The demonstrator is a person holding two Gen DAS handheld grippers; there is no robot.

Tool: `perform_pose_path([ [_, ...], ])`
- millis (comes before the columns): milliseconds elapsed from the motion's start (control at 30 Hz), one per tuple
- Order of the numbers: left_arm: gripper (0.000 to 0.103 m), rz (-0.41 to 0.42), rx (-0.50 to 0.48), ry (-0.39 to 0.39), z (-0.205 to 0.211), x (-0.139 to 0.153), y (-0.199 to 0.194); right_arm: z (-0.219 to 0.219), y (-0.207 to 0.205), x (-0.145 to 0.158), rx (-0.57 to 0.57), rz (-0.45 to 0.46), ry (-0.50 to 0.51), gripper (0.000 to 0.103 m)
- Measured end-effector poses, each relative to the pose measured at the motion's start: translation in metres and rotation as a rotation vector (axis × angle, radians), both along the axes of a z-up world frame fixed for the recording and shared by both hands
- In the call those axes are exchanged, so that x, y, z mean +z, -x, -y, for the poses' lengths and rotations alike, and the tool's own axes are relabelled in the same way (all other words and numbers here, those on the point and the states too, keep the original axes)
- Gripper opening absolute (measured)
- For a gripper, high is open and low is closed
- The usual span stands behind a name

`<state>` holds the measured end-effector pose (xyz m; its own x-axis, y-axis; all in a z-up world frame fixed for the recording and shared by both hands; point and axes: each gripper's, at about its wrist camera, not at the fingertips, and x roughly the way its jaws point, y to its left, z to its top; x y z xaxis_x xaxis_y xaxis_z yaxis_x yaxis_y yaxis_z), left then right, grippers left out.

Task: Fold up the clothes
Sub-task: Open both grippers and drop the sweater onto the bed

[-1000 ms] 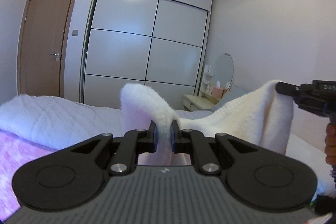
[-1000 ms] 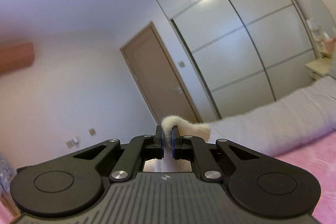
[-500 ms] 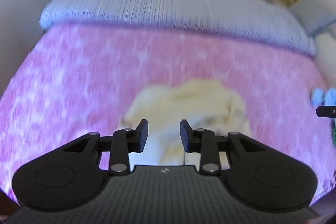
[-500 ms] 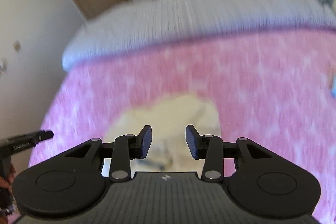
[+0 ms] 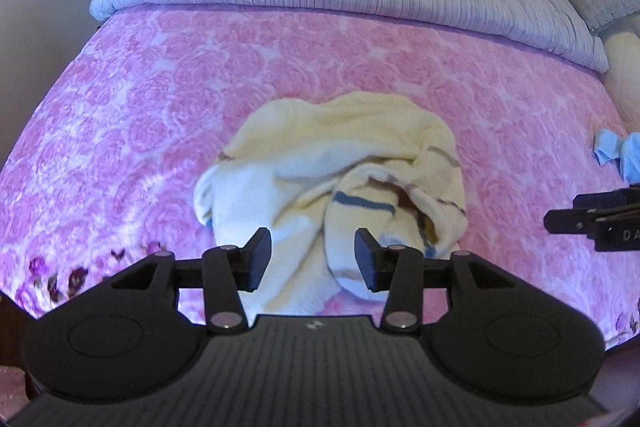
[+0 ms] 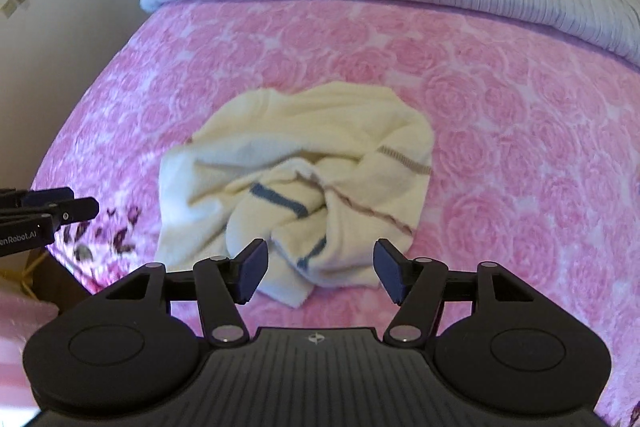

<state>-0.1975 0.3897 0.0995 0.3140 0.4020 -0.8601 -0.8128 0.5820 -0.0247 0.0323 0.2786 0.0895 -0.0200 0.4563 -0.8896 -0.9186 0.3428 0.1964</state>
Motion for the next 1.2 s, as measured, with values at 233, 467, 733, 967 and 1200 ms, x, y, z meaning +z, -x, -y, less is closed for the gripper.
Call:
perform_pose_path([
  [233,0.052,-0.030,0.010,0.025,0.050,-0.008,-0.001,0.034,-0.003,-0.016,0.028,-0.015,0.032,0.071],
  [467,0.060,-0.071,0.015,0.035,0.073,-0.008,0.001,0.061,-0.001,-0.025,0.046,-0.037,0.073,0.073],
  [733,0.063,-0.087,0.009,0.037,0.067,-0.007,0.003,0.057,0.002,-0.024,0.058,-0.043,0.073,0.074],
  [967,0.066,-0.106,-0.039,0.069,0.034,-0.022,0.010,0.038,0.008,-0.031,0.024,-0.044,0.082,0.075],
  [1200,0.068,-0.109,-0.181,0.135,-0.007,-0.046,0.010,0.020,0.008,-0.047,-0.119,-0.057,0.120,0.076],
])
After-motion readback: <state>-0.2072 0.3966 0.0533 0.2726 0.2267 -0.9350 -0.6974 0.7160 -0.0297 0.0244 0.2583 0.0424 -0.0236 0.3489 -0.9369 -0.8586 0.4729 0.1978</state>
